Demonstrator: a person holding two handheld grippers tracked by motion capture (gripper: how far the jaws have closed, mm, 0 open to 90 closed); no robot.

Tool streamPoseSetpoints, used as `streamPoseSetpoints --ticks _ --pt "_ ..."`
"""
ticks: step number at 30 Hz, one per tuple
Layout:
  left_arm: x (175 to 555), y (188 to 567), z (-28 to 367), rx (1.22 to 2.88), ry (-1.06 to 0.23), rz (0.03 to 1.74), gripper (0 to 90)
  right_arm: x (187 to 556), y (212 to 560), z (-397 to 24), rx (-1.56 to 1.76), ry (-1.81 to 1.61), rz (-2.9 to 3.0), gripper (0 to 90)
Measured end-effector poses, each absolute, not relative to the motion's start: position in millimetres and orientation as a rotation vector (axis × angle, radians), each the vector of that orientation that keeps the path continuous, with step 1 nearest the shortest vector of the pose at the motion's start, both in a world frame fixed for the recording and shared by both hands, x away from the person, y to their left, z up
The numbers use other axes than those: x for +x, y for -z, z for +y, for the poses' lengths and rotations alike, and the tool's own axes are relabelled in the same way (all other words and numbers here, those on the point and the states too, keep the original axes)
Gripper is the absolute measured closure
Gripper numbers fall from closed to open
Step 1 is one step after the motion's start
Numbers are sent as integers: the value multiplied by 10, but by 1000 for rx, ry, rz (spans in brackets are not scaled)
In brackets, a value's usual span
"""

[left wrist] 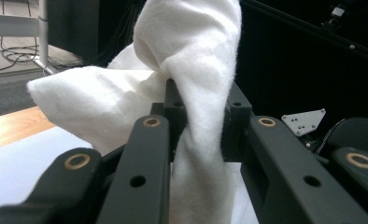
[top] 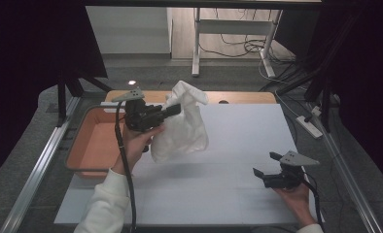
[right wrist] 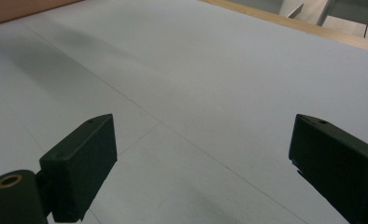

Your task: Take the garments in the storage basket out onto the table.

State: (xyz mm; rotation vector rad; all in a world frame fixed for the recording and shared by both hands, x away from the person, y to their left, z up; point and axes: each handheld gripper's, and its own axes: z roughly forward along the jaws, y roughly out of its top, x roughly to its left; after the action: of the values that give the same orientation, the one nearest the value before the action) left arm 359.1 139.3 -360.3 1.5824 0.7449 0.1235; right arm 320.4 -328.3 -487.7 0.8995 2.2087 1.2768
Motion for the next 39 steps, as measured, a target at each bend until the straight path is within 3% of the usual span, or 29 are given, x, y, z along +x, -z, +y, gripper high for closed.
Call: streamPoseSetpoints --ticks 21,39 --pt "3564 3686 891 1671 -78 690 766 3196 4871 -3286 898 -1276 2209 77" --pt "3535 3838 776 1728 -64 725 765 3188 4867 -3298 895 -1264 2210 77"
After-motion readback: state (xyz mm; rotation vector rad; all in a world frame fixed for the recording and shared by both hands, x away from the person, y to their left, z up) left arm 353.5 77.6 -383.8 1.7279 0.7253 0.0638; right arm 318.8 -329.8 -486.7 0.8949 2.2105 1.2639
